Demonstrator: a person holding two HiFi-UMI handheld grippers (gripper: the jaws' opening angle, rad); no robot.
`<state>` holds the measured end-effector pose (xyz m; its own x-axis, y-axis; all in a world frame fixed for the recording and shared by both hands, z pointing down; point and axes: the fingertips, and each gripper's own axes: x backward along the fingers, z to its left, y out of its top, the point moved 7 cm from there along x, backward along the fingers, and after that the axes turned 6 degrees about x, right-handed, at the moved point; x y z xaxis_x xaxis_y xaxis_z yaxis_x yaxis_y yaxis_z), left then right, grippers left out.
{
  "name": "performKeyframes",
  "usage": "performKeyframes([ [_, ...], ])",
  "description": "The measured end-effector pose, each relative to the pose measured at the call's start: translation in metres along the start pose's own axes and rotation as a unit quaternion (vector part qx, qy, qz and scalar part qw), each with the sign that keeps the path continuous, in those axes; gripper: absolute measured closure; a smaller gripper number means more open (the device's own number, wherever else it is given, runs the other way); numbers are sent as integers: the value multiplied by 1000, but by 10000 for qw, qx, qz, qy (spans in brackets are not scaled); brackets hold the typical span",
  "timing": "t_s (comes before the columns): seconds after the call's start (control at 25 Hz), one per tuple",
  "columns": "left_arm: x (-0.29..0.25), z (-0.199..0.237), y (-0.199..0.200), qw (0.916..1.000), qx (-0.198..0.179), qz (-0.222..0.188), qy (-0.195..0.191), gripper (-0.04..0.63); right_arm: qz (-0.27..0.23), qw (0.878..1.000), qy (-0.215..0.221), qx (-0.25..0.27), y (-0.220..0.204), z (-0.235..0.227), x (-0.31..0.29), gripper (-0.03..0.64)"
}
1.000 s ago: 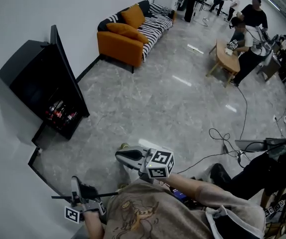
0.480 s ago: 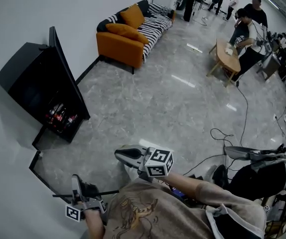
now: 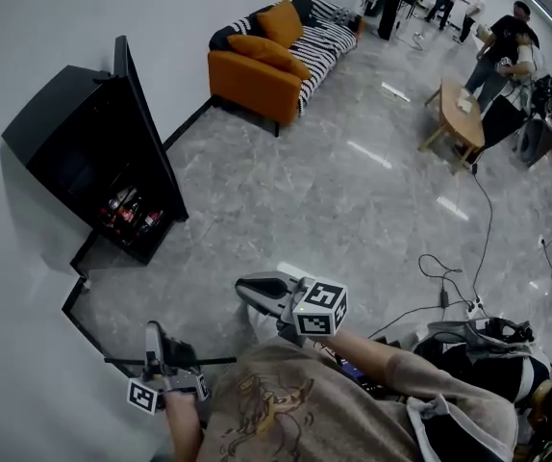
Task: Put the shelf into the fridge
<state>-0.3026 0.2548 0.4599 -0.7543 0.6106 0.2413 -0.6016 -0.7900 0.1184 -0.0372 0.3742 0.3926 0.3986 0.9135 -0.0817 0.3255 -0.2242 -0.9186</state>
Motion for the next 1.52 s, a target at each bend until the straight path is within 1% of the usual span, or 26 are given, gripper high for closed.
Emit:
performKeyframes([
  [0.12, -14, 1, 3, 10000, -7, 31, -63, 578, 19, 10000, 1, -28, 5, -12, -8, 592],
  [0.36, -47, 7, 15, 10000, 10, -28, 42, 578, -11, 10000, 26, -67, 21, -43, -28, 592],
  [0.72, -114, 5, 22, 9999, -68, -124, 25, 578, -18, 9998, 164, -122, 62, -97, -58, 592],
  [1.08, -174, 15, 25, 9991, -144, -392, -55, 578, 50, 9992, 395, -97, 95, -159, -84, 592],
  [1.2, -192, 21, 24, 9985, -156, -518, -18, 578, 133, 9984, 546, -67, 105, -178, -93, 592],
  [1.36, -216, 30, 18, 9974, -157, -689, -124, 578, 221, 9971, 729, -61, 112, -204, -99, 592],
  [1.52, -232, 41, 16, 9955, -207, -908, -172, 578, 265, 9962, 817, -144, 119, -229, -105, 592],
])
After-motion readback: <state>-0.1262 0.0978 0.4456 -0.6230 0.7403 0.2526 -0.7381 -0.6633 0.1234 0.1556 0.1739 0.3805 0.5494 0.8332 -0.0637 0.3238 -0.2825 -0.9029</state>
